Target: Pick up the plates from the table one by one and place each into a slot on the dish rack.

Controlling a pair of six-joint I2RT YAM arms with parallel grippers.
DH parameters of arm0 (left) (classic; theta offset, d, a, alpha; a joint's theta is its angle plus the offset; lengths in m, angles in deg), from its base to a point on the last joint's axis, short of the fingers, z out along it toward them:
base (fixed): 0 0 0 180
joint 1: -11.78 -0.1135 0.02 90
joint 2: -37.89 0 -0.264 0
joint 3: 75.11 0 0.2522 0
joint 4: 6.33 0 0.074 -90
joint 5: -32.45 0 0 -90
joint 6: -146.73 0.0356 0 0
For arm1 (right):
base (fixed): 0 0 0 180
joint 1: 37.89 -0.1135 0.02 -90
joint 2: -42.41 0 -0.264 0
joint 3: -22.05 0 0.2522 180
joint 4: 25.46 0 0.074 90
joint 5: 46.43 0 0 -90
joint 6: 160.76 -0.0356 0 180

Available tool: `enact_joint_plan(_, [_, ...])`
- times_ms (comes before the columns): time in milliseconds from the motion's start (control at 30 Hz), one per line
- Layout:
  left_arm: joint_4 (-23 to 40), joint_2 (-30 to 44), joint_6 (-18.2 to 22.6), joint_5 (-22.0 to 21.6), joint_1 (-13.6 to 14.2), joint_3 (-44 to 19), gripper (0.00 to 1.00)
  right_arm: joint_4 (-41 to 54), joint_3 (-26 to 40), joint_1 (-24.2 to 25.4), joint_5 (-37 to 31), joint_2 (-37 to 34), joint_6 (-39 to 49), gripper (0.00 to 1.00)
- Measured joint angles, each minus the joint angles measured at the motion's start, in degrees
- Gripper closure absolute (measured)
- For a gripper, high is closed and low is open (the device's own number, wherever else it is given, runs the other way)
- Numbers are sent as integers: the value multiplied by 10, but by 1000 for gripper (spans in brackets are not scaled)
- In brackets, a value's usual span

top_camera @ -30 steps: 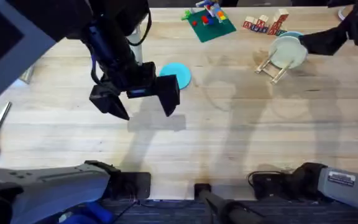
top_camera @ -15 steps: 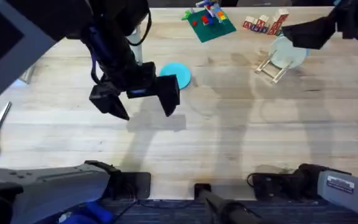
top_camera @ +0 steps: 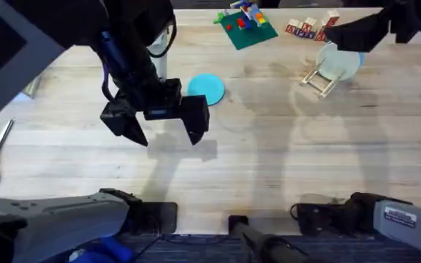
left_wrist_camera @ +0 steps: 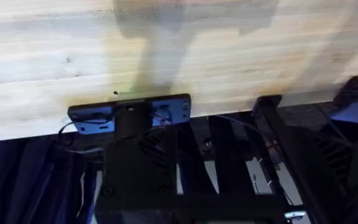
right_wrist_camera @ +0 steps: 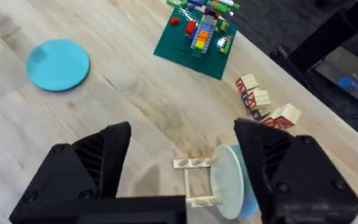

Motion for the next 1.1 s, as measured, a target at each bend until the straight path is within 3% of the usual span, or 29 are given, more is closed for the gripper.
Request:
enact_joint_plan(300, [-97, 0, 2, 0, 0, 0, 5, 34, 0, 0, 0, 8, -37, 5])
enact_joint_plan(500, [-250, 0, 2, 0, 0, 0, 6, 88, 0, -1, 0, 27, -46, 5])
enact_joint_plan(800, [-414, 0, 2, 0, 0, 0, 6, 148, 0, -3, 0, 60, -69, 6])
enact_joint_plan(933, [-453, 0, 2, 0, 0, 0, 5, 161, 0, -3, -7, 86, -102, 6])
enact_joint_plan(1100, [-459, 0, 2, 0, 0, 0, 5, 179, 0, -3, -23, 120, -126, 6])
